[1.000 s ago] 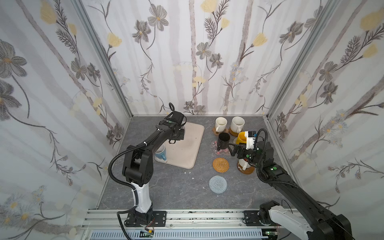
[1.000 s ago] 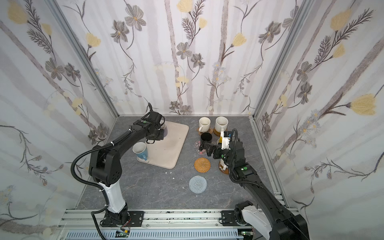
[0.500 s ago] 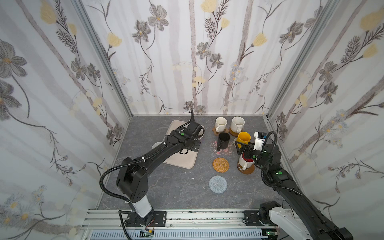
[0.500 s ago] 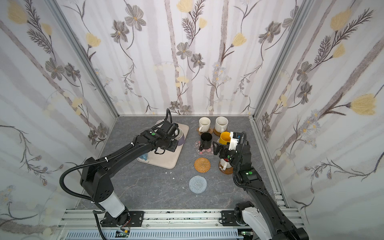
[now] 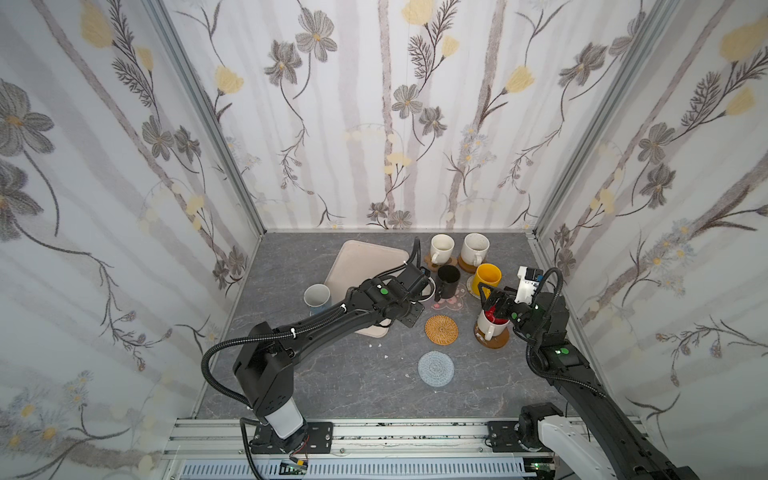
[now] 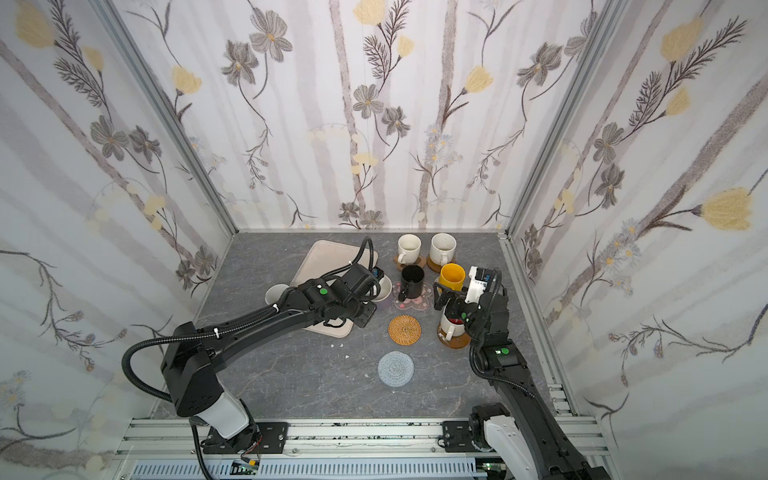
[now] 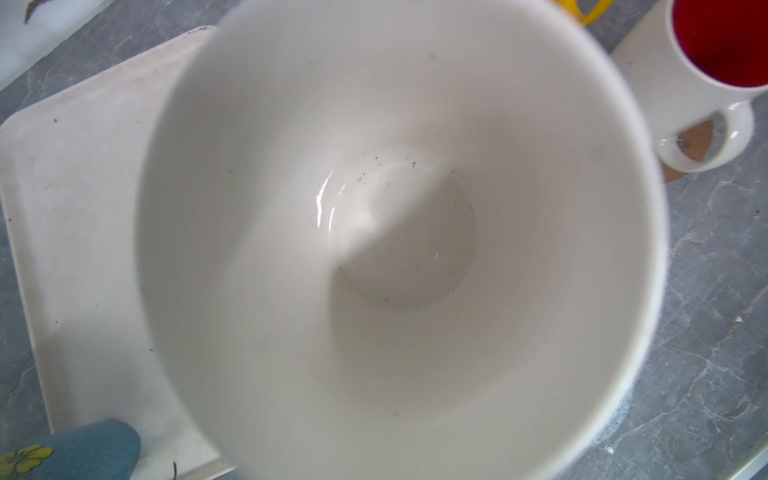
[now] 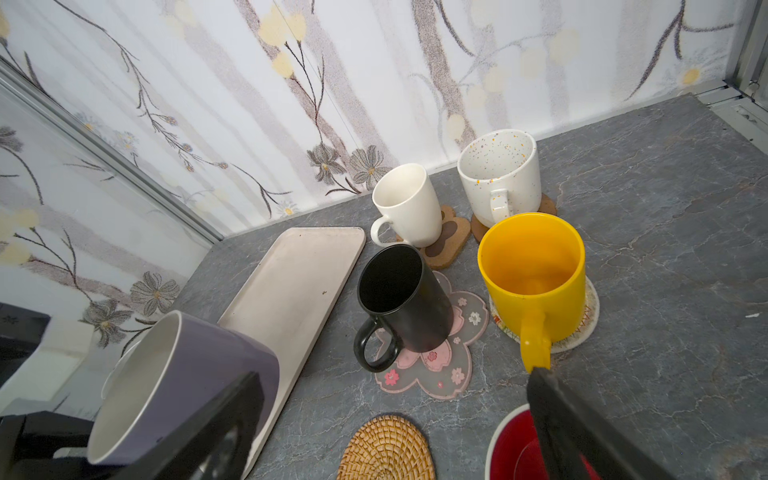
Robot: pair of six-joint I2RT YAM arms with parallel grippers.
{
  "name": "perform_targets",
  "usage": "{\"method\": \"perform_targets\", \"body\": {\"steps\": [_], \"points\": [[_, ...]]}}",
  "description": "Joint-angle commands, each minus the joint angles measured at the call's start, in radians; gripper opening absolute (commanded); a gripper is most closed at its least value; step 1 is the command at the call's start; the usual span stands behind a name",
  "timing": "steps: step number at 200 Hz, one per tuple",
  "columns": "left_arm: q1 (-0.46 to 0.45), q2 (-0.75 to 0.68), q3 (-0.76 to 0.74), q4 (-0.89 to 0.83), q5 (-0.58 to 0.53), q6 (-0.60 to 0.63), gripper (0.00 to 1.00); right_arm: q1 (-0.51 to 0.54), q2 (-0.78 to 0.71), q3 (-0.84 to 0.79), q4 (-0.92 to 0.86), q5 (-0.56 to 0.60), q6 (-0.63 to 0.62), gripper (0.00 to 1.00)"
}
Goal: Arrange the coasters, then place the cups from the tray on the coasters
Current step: 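Lift the lavender mug off the tray with the left gripper, then carry the lavender mug toward the woven rattan coaster with the left gripper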
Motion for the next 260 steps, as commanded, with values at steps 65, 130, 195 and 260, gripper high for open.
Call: {"method": "perform_targets", "body": {"steps": [65, 130, 195, 260], "points": [[-0.091, 0.104, 0.038, 0.128, 0.045, 0.102, 0.00, -0.061, -0.031, -0.043, 0.044, -0.047, 0.028, 1.00], [-0.117, 0.155, 0.024, 0.142, 0.019, 0.110, 0.00, -0.084, -0.017, -0.060, 0.073, -0.075, 0.044, 1.00], [-0.119, 0.178, 0.010, 0.148, 0.015, 0.106, 0.00, -0.086, -0.004, -0.064, 0.087, -0.085, 0.050, 1.00], [-0.116, 0.223, 0.019, 0.166, 0.020, 0.102, 0.00, -0.088, 0.002, -0.067, 0.091, -0.093, 0.050, 1.00]]}}
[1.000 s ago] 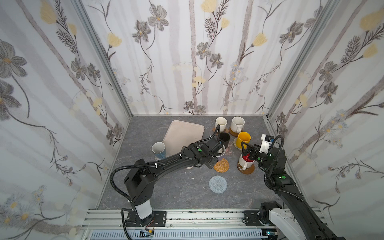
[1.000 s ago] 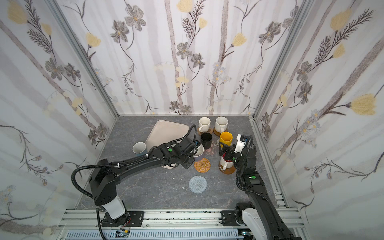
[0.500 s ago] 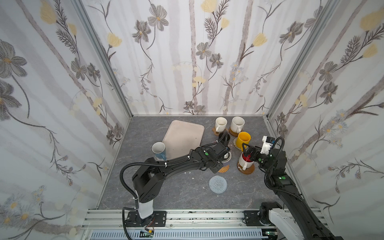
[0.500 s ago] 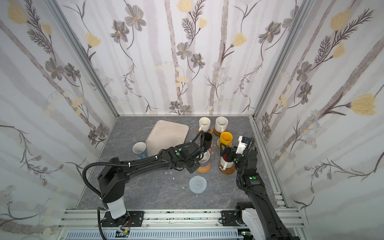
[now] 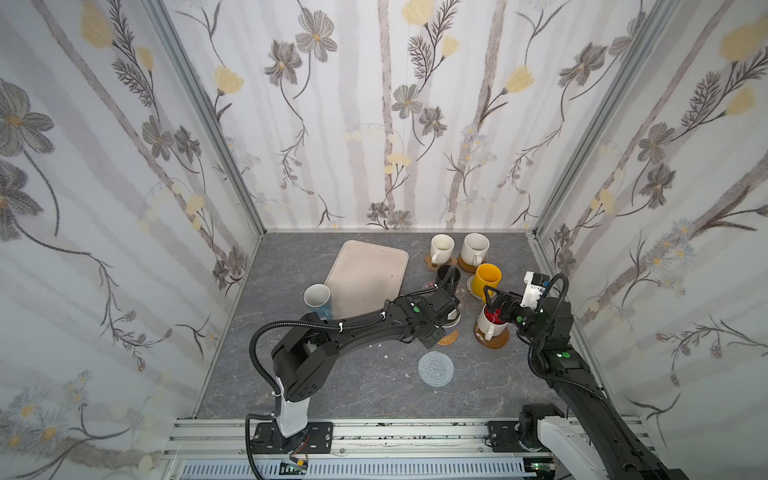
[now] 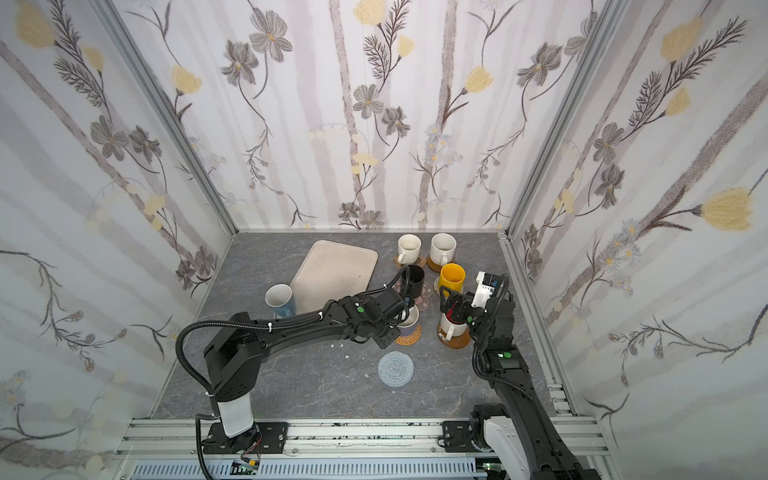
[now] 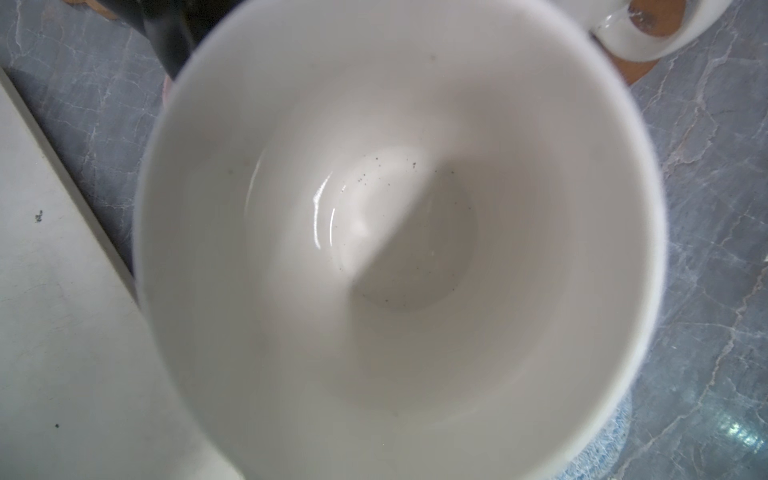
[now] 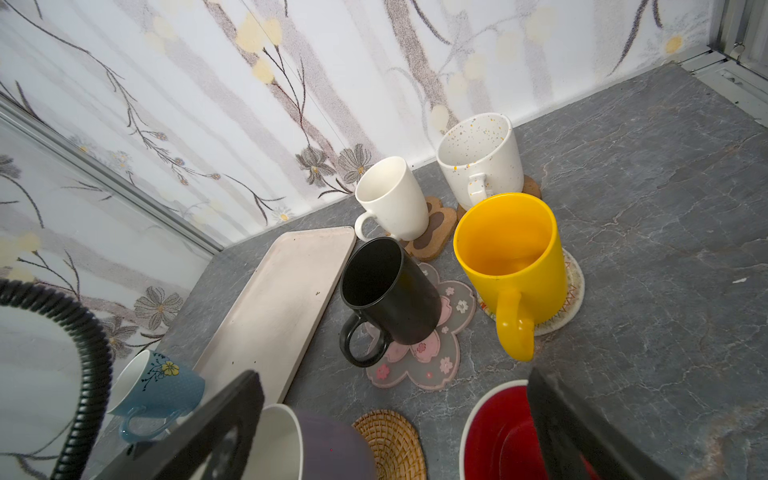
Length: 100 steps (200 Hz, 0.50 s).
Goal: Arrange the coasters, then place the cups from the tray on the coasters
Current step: 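Carry the lavender mug toward the woven rattan coaster with the left gripper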
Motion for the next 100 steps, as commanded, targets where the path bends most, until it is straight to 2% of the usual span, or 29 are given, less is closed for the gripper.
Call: {"method": "perform_targets", "body": {"steps": [1, 100], "points": [[0.002, 0.014, 0.008, 0.064, -0.007, 0.008, 0.00, -0.001, 0.006, -0.002, 0.045, -0.016, 0.006, 1.00], [0.013, 0.066, 0.023, 0.076, -0.012, -0.009, 0.00, -0.003, 0.013, -0.006, 0.058, -0.030, 0.012, 1.00]]}}
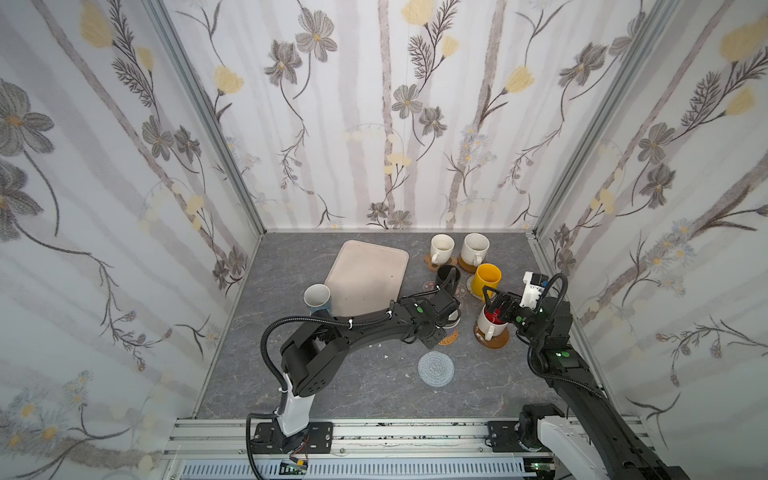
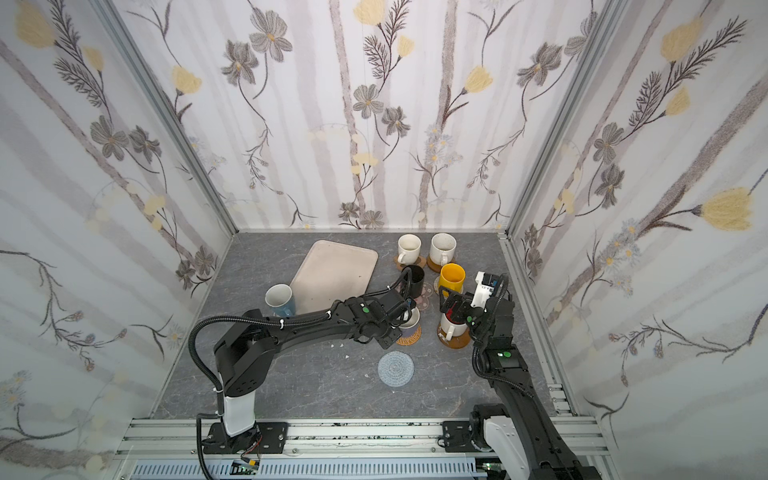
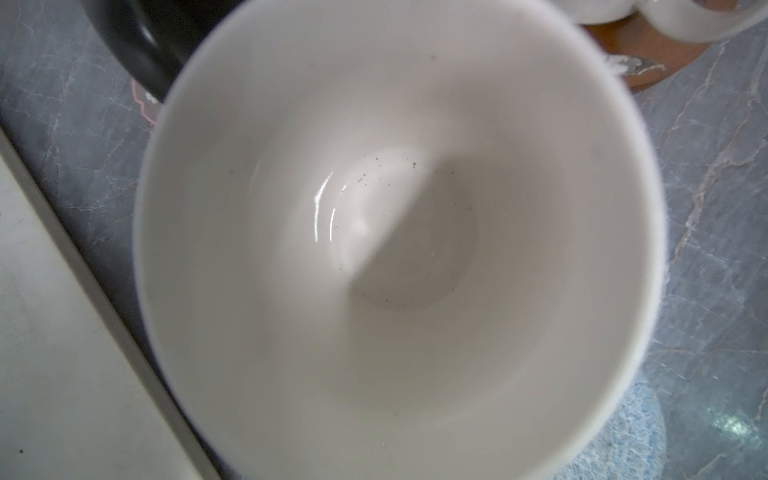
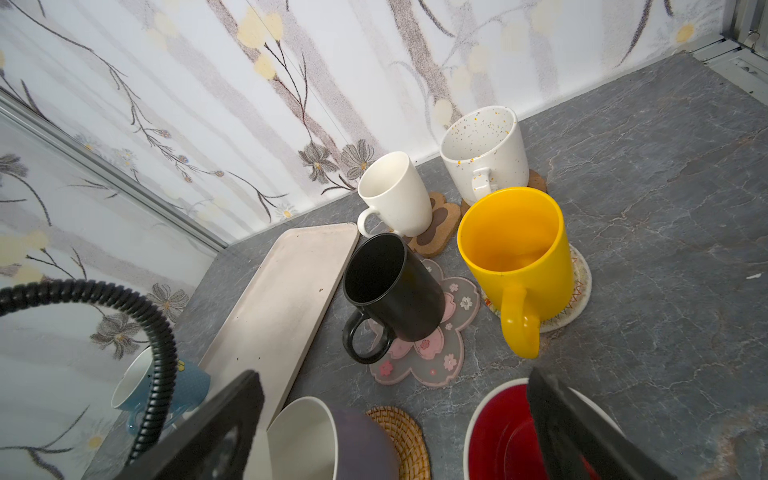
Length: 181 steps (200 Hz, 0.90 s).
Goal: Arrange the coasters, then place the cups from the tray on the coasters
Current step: 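Carry the lavender mug toward the woven rattan coaster with the left gripper, then lower the lavender mug onto the rattan coaster and open the left gripper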
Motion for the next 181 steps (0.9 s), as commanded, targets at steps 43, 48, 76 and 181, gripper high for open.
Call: {"method": "perform_targets", "body": {"steps": [43, 48, 76, 181], "points": [[0.005, 0.015, 0.012, 0.062, -0.015, -0.016, 0.00, -0.001, -0.004, -0.005, 0.050, -0.011, 0.007, 1.00], [0.006, 0.016, 0.013, 0.062, -0.016, -0.015, 0.00, -0.001, -0.004, -0.006, 0.050, -0.012, 0.006, 1.00], [0.006, 0.025, 0.014, 0.068, -0.015, -0.020, 0.09, -0.001, -0.009, -0.010, 0.049, -0.013, 0.006, 1.00], [0.010, -0.060, -0.009, 0.071, -0.097, -0.058, 0.69, -0.001, -0.029, 0.005, 0.023, -0.025, -0.004, 1.00]]}}
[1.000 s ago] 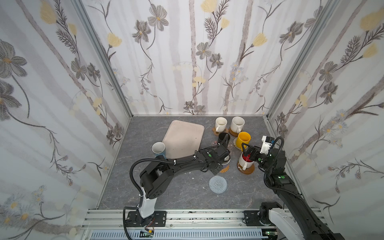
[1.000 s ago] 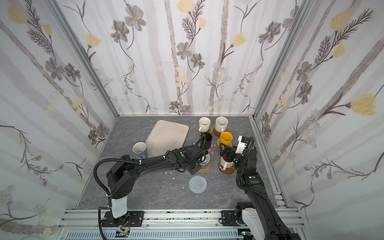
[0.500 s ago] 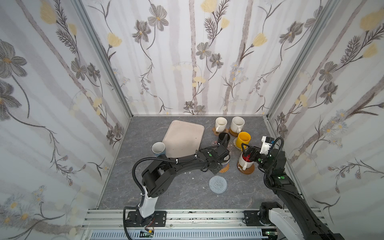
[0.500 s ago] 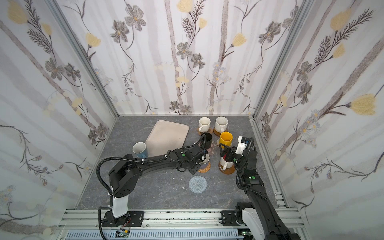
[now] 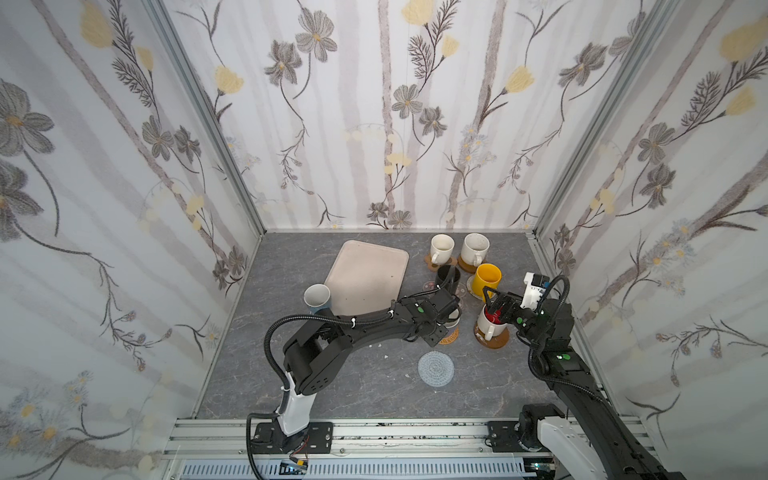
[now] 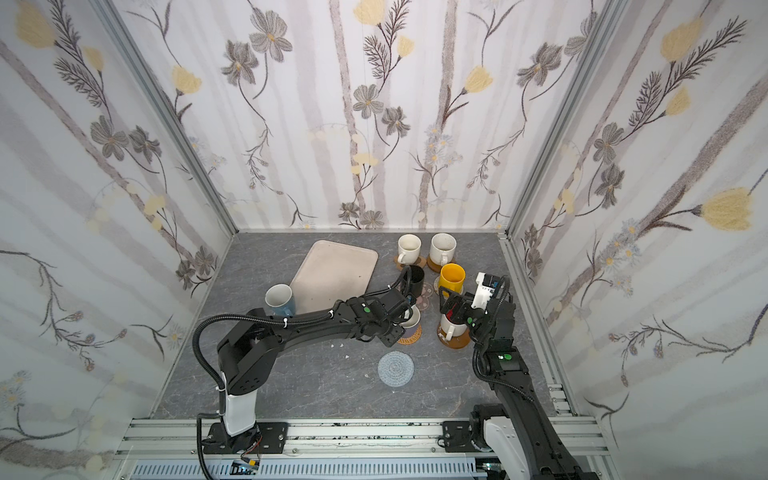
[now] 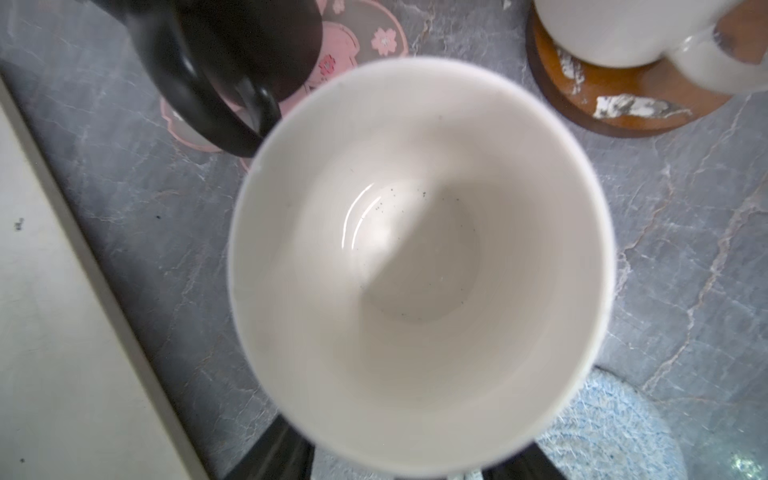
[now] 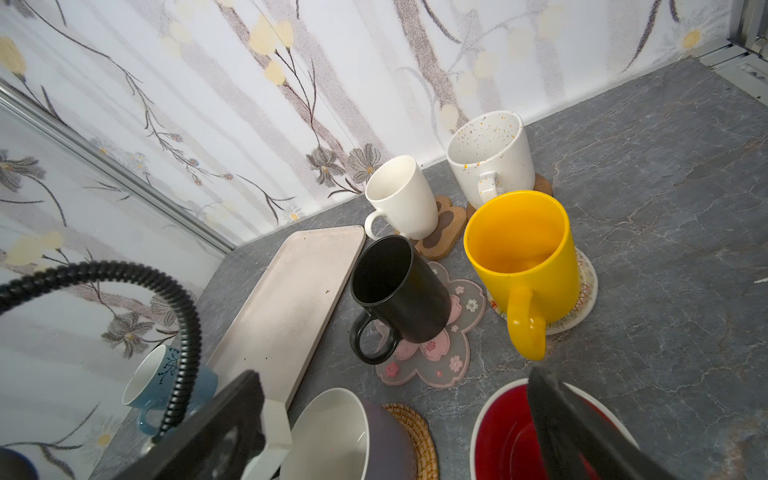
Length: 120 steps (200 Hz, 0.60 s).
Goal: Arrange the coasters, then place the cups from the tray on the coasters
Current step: 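Lower the lavender mug onto the rattan coaster and open the left gripper, then reach the right gripper to the blue floral mug while the left draws back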
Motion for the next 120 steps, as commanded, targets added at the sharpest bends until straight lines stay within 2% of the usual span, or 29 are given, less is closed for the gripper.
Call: {"method": "perform_targets", "body": {"steps": [1, 38, 60, 83, 101, 120], "points": [[0.006, -0.059, -0.010, 0.020, -0.053, -0.023, 0.69, -0.001, -0.002, 0.014, 0.024, -0.017, -0.011, 1.00], [0.035, -0.203, -0.049, 0.018, -0.074, -0.075, 0.78, -0.001, 0.011, 0.036, 0.022, -0.052, -0.013, 1.00], [0.092, -0.307, -0.092, 0.014, -0.042, -0.148, 0.83, 0.005, 0.024, 0.069, 0.001, -0.105, -0.002, 1.00], [0.155, -0.432, -0.161, 0.013, -0.021, -0.224, 0.86, 0.049, 0.026, 0.111, -0.032, -0.092, -0.021, 1.00], [0.212, -0.540, -0.213, 0.011, -0.029, -0.285, 0.86, 0.111, 0.050, 0.167, -0.074, -0.057, -0.051, 1.00], [0.312, -0.649, -0.278, 0.002, -0.006, -0.361, 0.79, 0.186, 0.097, 0.230, -0.107, -0.023, -0.074, 1.00]]}}
